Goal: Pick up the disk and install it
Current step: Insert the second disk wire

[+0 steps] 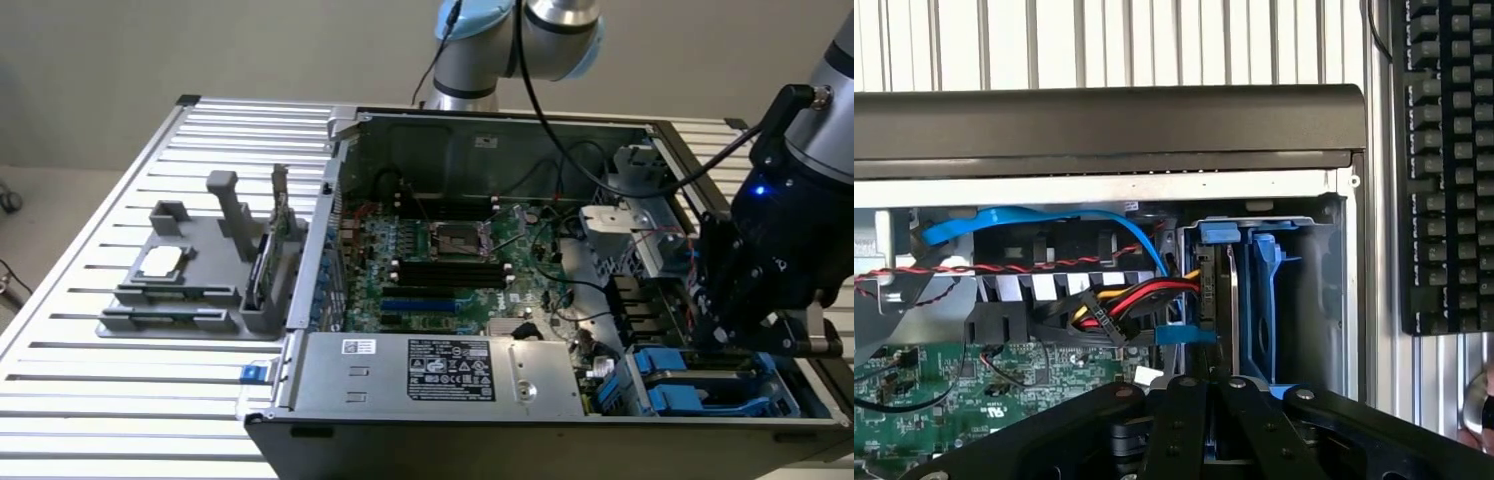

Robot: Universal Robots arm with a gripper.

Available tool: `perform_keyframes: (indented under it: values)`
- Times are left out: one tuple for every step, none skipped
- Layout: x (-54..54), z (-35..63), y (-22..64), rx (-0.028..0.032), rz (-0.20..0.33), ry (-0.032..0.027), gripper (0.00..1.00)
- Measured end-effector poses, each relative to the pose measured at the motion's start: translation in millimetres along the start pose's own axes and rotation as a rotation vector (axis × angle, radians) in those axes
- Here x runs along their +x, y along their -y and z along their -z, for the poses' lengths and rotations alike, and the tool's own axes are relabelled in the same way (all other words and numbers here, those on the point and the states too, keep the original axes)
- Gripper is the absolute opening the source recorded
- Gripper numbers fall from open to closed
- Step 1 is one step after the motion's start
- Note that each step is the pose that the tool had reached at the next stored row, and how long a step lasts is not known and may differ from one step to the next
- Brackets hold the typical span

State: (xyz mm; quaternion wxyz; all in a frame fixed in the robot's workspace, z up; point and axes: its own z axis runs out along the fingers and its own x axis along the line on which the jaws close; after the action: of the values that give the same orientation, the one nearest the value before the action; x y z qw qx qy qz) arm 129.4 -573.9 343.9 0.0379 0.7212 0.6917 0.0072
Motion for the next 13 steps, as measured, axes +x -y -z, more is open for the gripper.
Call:
perform_keyframes:
  values:
    - [0.0,-0.6,0.0,0.0000,0.000,-0.0001,0.11]
    - [0.1,-1.2,0.1,0.0000,0.000,-0.0001,0.11]
    - [0.1,-1.9,0.1,0.0000,0.000,-0.0002,0.11]
    - [0.1,-2.5,0.2,0.0000,0.000,-0.0003,0.11]
    - [0.1,-3.1,0.2,0.0000,0.000,-0.0003,0.11]
    - [0.2,-3.7,0.2,0.0001,0.000,-0.0001,0.11]
    - [0.2,-4.4,0.3,0.0001,0.000,-0.0003,0.11]
    - [0.2,-5.1,0.3,0.0000,0.000,-0.0003,0.11]
    - [0.2,-5.6,0.4,0.0000,0.000,0.0000,0.11]
    - [0.3,-6.2,0.4,0.0000,0.000,0.0002,0.11]
    - [0.3,-6.7,0.5,0.0000,0.000,0.0003,0.11]
    - [0.3,-7.0,0.4,0.0000,0.000,0.0003,0.11]
    - [0.3,-7.2,0.5,-0.0001,0.000,0.0002,0.11]
